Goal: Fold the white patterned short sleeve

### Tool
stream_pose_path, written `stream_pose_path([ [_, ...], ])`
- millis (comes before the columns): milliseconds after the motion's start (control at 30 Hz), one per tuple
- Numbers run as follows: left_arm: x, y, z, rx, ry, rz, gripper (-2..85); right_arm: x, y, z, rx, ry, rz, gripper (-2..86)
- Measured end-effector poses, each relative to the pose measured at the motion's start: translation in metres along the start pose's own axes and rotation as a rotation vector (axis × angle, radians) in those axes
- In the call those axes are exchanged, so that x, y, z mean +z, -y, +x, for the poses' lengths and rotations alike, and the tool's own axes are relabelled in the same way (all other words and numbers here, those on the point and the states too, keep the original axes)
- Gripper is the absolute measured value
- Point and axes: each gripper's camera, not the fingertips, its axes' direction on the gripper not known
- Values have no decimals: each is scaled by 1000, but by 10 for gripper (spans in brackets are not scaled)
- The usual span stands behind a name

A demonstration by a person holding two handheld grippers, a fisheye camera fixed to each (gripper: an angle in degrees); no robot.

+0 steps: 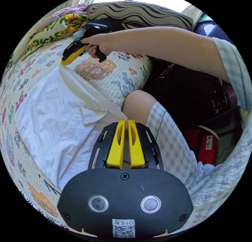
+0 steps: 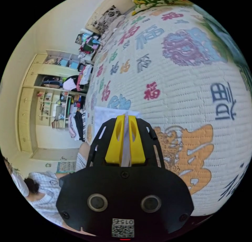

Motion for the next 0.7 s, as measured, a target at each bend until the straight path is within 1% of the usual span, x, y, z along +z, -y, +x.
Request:
stream_pose_path([
  [67, 22, 5, -4, -38, -94, -49, 53, -30, -19, 8, 42, -51, 65, 24],
  [100, 21, 4, -4, -49, -111, -34, 59, -39, -25, 7, 33, -53, 79, 28],
  [167, 3, -6, -3, -51, -109, 72, 64, -69, -55, -10, -57, -63, 105, 45],
  [200, -3, -9, -5, -55, -83, 88, 65, -76, -65, -17, -90, -67, 104, 51],
  [267, -19, -27, -20, -109, 78, 104, 71, -87, -106, -53, -215, -86, 55, 75],
  [300, -22, -32, -26, -127, 116, 102, 75, -86, -117, -62, -247, -92, 35, 78],
  [367, -25, -52, -53, -210, 236, 69, 96, -70, -160, -99, -352, -138, -64, 89],
  [400, -23, -56, -59, -230, 251, 54, 103, -64, -170, -106, -366, -159, -91, 90],
  [467, -11, -70, -78, -275, 300, 3, 119, -40, -198, -121, -354, -287, -170, 86],
  [533, -1, -76, -86, -281, 314, -42, 122, -33, -211, -121, -308, -322, -162, 83],
  [633, 19, -84, -92, -264, 314, -72, 115, -29, -221, -117, -242, -275, -193, 74],
  [700, 32, -87, -96, -256, 313, -104, 105, -29, -225, -116, -215, -282, -216, 49],
])
